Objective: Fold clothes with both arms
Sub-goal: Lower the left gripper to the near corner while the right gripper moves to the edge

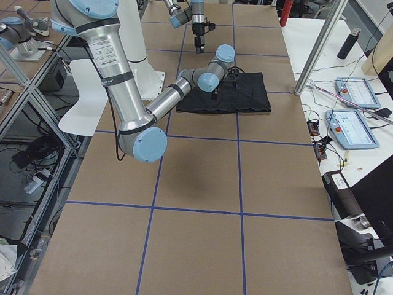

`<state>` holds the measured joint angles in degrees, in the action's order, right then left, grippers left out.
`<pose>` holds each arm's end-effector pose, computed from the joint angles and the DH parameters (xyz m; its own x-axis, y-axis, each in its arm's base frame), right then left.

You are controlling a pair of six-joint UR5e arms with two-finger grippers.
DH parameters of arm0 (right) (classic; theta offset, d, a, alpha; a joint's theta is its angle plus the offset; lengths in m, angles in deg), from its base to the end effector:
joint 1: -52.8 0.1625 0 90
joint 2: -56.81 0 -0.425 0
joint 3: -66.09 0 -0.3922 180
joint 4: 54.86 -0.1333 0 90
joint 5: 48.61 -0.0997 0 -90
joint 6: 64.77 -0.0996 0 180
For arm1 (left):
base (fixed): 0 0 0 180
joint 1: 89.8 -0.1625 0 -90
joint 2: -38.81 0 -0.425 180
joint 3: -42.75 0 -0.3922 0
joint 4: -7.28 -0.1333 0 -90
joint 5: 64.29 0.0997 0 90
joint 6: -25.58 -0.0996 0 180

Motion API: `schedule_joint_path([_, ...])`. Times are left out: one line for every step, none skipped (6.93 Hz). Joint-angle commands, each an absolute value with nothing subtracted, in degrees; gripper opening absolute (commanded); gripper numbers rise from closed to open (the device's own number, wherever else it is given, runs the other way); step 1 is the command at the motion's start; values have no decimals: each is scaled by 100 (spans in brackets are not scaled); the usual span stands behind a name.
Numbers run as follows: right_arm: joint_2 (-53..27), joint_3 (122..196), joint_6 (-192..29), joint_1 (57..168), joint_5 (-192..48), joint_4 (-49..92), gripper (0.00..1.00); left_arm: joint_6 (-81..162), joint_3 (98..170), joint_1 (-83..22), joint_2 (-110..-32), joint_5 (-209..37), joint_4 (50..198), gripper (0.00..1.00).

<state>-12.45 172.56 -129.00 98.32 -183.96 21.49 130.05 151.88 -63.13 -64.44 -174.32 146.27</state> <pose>-0.3619 -0.4576 0.2896 0.4482 0.0203 0.8937 0.0889 0.9938 -0.0672 0.4345 -0.3293 0.2816 0.1001 -0.3130 -0.9445 0.1488 0.9433 -0.2968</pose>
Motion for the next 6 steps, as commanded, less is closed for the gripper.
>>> schedule_joint_path([-1788,17262,-13225,9560,-18352,1153,100,13393,15173,-7062,-6367,-16844,14668,100])
schedule_joint_path([-1798,17262,-13288,9525,-18369,1115,100,13412,15156,-7134,-6306,-16817,14668,100])
schedule_joint_path([-1798,17270,-13419,9490,-18370,1114,100,13412,15086,-7186,-6296,-16774,14581,100])
schedule_joint_path([-1772,17279,-13464,9481,-18378,1114,100,13412,15016,-7283,-6348,-16773,14484,100])
schedule_joint_path([-1763,17279,-13464,9481,-18387,1114,100,13421,14876,-7379,-6401,-16765,14483,100])
schedule_joint_path([-1763,17271,-13464,9481,-18396,1114,100,13421,14744,-7406,-6515,-16764,14483,100])
